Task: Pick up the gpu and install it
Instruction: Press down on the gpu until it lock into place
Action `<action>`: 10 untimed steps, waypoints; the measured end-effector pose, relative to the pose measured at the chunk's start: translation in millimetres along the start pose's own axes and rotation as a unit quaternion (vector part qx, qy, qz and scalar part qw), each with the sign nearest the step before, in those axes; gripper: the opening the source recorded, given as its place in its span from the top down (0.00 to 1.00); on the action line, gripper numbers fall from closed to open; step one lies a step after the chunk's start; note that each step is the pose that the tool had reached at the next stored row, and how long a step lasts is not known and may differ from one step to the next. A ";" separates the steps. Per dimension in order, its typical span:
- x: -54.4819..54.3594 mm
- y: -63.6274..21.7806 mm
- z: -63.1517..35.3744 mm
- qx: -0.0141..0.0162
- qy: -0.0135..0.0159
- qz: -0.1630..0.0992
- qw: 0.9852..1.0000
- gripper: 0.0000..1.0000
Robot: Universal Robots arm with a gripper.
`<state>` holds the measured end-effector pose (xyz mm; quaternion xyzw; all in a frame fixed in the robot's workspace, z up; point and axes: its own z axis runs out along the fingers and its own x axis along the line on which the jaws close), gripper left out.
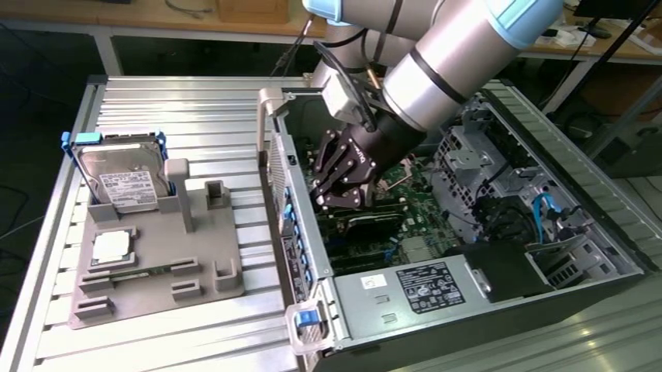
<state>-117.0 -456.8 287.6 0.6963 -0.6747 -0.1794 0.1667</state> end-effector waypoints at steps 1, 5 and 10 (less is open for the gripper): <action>0.0 -0.3 0.3 0.000 0.000 0.000 1.000 0.89; 0.4 -2.8 3.9 -0.001 0.001 0.000 1.000 0.89; 0.2 -8.8 3.1 -0.001 0.001 0.000 1.000 0.89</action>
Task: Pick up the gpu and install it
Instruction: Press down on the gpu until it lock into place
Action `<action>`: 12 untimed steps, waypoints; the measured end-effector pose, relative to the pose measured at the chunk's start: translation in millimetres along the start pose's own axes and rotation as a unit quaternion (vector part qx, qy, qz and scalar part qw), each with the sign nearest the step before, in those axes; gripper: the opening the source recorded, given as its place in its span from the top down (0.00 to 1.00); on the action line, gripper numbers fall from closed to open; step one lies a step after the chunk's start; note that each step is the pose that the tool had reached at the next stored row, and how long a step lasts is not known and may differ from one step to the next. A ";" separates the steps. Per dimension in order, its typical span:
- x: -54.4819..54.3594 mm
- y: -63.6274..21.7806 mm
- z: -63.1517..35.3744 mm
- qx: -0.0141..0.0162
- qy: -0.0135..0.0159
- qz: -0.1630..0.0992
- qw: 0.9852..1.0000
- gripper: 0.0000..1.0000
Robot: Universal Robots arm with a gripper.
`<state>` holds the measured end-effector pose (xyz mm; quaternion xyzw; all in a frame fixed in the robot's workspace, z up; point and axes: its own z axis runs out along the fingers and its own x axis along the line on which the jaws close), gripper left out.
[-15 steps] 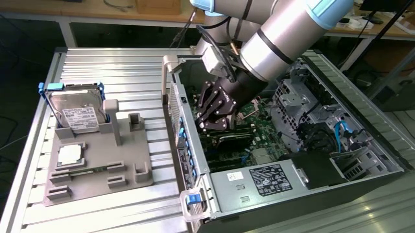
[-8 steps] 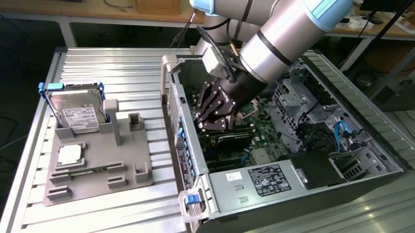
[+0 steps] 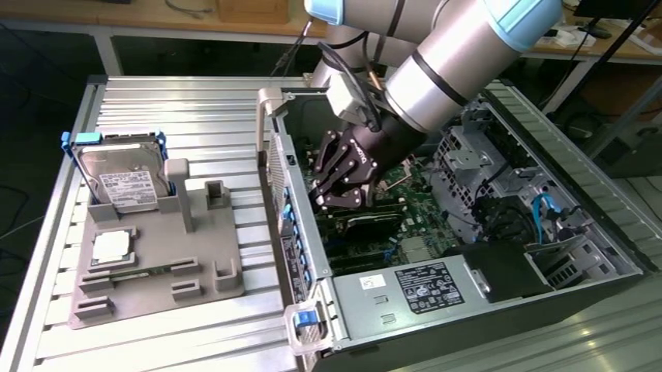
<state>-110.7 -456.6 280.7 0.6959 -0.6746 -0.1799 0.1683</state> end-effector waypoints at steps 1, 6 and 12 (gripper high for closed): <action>0.0 -0.2 -0.2 0.000 0.000 0.000 1.000 0.89; -0.4 3.4 -6.7 0.000 0.010 0.005 1.000 0.89; -0.7 8.3 -12.9 0.001 0.017 0.009 1.000 0.89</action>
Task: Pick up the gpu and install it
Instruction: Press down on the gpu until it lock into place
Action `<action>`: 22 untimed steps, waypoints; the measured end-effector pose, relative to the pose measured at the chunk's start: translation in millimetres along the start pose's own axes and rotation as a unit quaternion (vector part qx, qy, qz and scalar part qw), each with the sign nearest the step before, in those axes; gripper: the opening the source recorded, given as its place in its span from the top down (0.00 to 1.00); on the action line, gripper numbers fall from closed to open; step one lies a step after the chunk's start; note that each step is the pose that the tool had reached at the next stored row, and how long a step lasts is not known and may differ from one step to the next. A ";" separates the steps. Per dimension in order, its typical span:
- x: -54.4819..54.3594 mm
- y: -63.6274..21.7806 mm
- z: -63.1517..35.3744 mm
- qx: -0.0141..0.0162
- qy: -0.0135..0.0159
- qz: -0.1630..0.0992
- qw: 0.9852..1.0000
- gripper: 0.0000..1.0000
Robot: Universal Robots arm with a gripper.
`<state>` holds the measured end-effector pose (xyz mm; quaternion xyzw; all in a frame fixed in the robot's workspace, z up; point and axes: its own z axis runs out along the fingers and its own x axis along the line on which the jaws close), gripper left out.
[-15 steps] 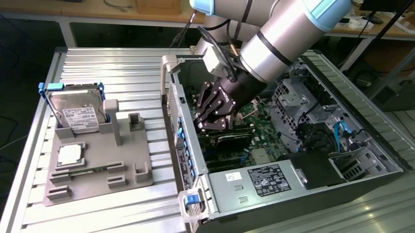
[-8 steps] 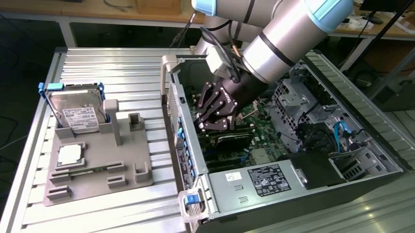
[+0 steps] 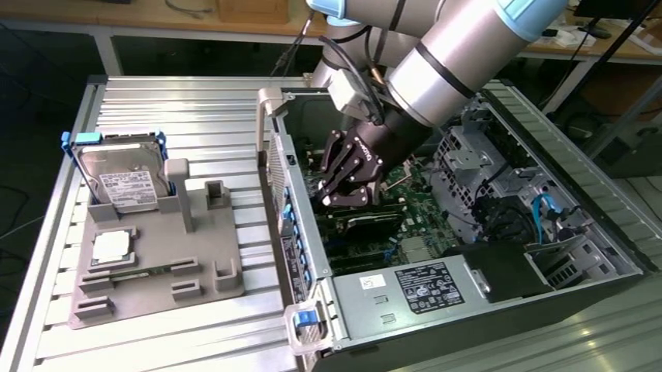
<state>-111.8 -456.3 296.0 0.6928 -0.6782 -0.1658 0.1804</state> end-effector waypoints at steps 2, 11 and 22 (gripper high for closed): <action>0.0 -0.3 0.4 0.000 0.000 0.000 1.000 0.89; -0.7 -4.8 6.0 0.002 0.003 0.002 1.000 0.89; -6.1 -10.4 7.0 0.007 0.004 0.002 1.000 0.89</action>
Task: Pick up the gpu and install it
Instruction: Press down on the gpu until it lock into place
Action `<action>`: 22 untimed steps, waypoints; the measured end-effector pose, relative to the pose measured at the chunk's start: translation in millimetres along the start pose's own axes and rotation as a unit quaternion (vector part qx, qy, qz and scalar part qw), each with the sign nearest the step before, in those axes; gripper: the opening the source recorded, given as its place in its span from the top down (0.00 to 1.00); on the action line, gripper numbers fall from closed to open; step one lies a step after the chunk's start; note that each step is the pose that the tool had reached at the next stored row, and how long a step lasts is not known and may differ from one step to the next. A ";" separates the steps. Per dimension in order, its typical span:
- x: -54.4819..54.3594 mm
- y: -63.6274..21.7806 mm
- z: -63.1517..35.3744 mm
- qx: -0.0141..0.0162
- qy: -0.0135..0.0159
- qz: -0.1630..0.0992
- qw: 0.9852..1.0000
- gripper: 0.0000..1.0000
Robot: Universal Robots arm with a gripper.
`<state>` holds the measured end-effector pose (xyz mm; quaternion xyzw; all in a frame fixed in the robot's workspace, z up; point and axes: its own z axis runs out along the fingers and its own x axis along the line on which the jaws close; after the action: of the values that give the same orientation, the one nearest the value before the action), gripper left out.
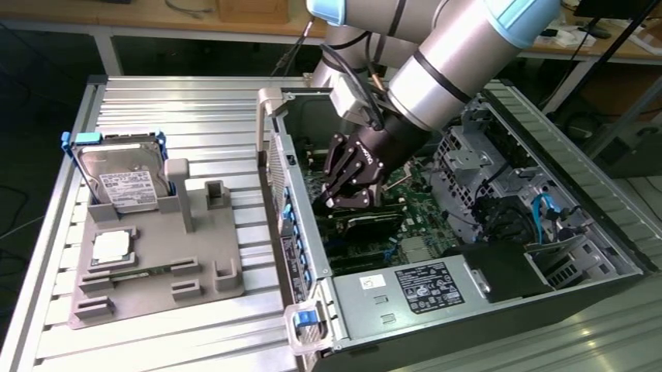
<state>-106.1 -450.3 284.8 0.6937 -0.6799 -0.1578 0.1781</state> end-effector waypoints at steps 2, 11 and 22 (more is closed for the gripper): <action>-0.1 0.8 0.4 0.001 0.000 0.000 1.000 0.89; -0.4 10.1 5.2 0.011 0.000 0.000 1.000 0.89; -0.3 10.2 3.0 0.009 0.000 0.000 1.000 0.89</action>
<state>-116.5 -450.2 286.8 0.6950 -0.6814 -0.1516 0.1722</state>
